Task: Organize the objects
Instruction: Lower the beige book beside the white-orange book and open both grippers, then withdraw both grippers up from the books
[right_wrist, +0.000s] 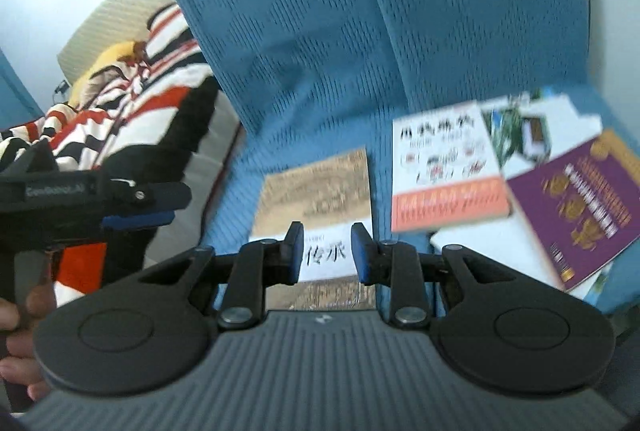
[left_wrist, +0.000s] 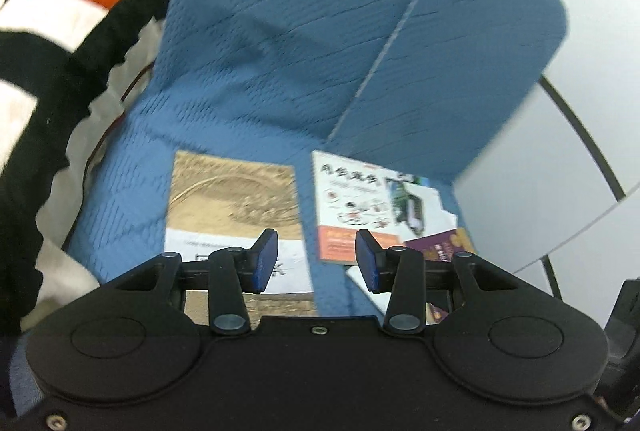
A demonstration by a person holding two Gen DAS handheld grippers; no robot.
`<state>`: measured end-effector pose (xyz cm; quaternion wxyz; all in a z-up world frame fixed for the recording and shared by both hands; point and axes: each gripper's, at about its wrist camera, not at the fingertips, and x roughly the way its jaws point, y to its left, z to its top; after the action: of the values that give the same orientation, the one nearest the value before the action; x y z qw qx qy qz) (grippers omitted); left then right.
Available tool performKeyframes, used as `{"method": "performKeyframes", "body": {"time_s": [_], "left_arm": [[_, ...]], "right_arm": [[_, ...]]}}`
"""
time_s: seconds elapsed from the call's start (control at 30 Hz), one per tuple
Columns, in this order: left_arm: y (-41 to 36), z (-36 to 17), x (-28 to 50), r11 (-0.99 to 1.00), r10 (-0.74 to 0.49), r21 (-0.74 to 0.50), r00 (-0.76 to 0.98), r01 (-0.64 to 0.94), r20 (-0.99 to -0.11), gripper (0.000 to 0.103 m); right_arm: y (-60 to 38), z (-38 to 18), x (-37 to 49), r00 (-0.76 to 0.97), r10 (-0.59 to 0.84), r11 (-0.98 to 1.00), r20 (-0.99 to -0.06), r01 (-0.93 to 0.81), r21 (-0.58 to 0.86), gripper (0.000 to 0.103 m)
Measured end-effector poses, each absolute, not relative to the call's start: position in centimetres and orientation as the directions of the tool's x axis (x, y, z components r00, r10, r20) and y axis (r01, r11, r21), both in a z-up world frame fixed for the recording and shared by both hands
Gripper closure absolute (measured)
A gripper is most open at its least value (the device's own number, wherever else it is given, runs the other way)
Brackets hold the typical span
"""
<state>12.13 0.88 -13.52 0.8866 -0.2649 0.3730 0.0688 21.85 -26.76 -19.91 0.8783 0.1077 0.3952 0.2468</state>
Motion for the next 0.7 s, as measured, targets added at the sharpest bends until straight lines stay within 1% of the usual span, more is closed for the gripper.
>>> {"method": "performKeyframes", "body": {"time_s": [0.1,0.2,0.33,0.57,0.7], "left_arm": [[-0.9,-11.8,11.5,0.872,-0.071,-0.396,0.725,-0.288,-0.685,0.063],[-2.3,-10.5,10.6,0.867,-0.106,-0.428,0.744,-0.257,-0.660,0.062],[-4.2,-9.6,9.3,0.870,-0.112,-0.433,0.761,-0.236,-0.639,0.062],[-8.0,-8.5,7.4,0.886,-0.109,-0.417,0.781,-0.205,-0.615,0.060],[-10.5,-8.3,6.5,0.890,-0.131,-0.421,0.786,-0.175,-0.604,0.059]], "right_arm": [[-27.7,-18.2,20.8,0.583,0.524,0.852,-0.621,-0.357,0.384,0.073],[-29.0,-16.9,19.7,0.600,0.520,0.854,-0.607,-0.362,0.374,0.073],[-30.7,-15.9,17.9,0.619,0.507,0.862,-0.599,-0.357,0.360,0.073],[-34.2,-15.8,14.8,0.643,0.473,0.879,-0.602,-0.301,0.369,0.073],[-36.1,-16.4,13.5,0.638,0.463,0.883,-0.615,-0.274,0.381,0.073]]}}
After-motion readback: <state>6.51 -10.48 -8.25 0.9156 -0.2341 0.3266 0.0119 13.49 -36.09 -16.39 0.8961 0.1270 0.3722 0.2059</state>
